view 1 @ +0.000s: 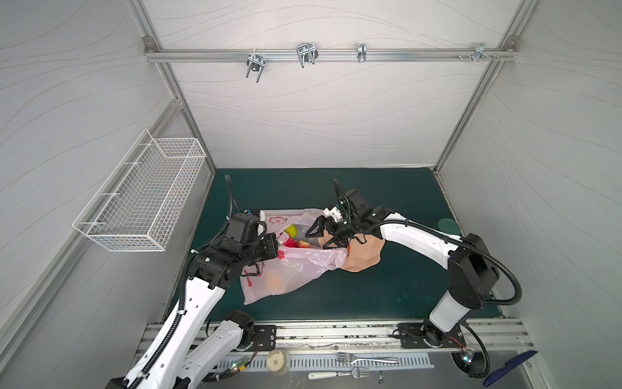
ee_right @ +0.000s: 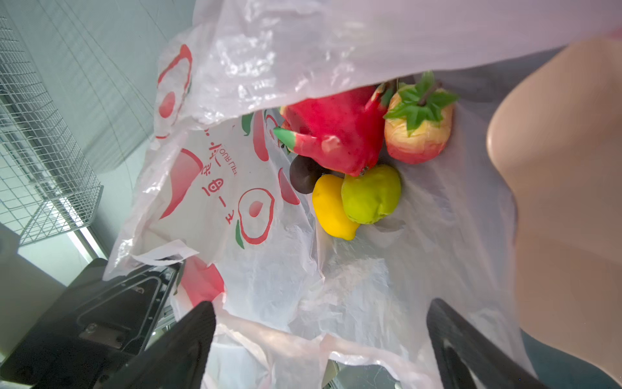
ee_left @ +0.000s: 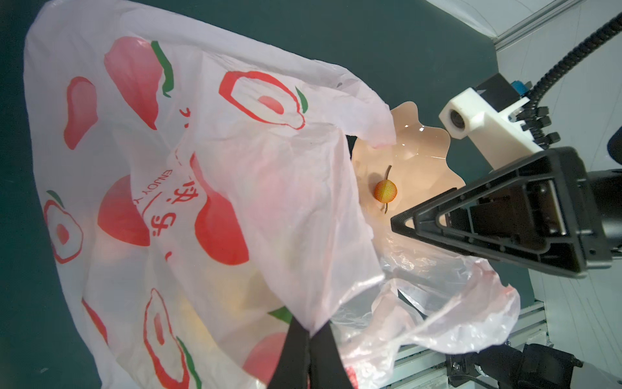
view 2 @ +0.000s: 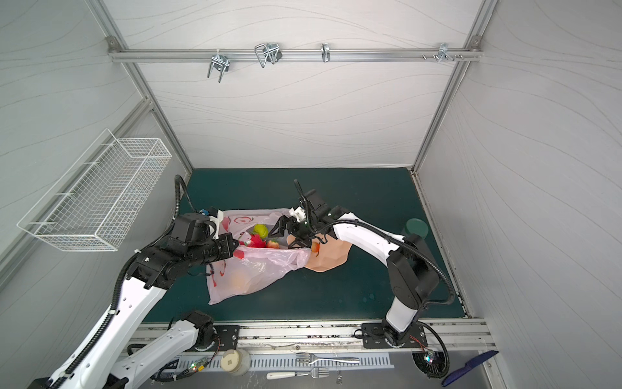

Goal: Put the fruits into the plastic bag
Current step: 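Release the dragon fruit and withdraw the right gripper toward the plate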

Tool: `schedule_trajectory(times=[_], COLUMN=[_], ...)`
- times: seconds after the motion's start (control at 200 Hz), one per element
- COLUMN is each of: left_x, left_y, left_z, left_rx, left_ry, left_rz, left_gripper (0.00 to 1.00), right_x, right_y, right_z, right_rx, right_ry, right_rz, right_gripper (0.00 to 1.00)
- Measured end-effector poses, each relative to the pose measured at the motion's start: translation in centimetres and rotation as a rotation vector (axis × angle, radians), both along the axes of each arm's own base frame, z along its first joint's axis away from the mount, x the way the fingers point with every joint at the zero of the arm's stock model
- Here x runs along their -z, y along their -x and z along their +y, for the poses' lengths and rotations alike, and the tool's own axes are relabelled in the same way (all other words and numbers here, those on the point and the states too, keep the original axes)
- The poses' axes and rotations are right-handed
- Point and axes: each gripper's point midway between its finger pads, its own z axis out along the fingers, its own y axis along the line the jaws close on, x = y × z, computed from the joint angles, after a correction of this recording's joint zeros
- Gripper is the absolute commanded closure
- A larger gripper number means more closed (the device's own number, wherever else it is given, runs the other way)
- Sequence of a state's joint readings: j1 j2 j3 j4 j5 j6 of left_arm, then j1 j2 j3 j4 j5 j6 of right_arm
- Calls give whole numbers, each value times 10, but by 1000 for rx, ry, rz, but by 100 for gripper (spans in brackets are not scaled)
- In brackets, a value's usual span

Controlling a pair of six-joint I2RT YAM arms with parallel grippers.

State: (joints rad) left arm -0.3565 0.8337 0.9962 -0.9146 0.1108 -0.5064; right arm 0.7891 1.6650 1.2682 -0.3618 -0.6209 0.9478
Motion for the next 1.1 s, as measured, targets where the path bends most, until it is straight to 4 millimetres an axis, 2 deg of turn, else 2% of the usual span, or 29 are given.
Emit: schedule_trajectory(times=[0.165,0.415,0.555,0.635,0.765,0.895,1.1], left_x=[0,0,0,0,1,1,2], left_y=[0,-1,0,0,0,-1,-1], left_z=[-1,-3,-4,-4,-4,-4,-5], left_rx=[4,10,13,14,14,15,16], left_ry=[4,11,13,14,14,14,15], left_rz=[2,3,5,5,7,10,12], left_gripper=[100,100,100,100,100,100,100], right_x=[-7,-22,-28,-25,-8,23,69], right_y=[-15,-55,-65,-67,-65,-54,-40], right_z=[-13,-54,-76,-89,-107,-122,-130], right_rx=[55,199,244,250,230,184,104], right_ry=[25,74,119,163,262,354,477], right_rz=[-67,-181,-244,-268,-286,-271,-237], right_gripper=[1,1,1,2,10,16,25])
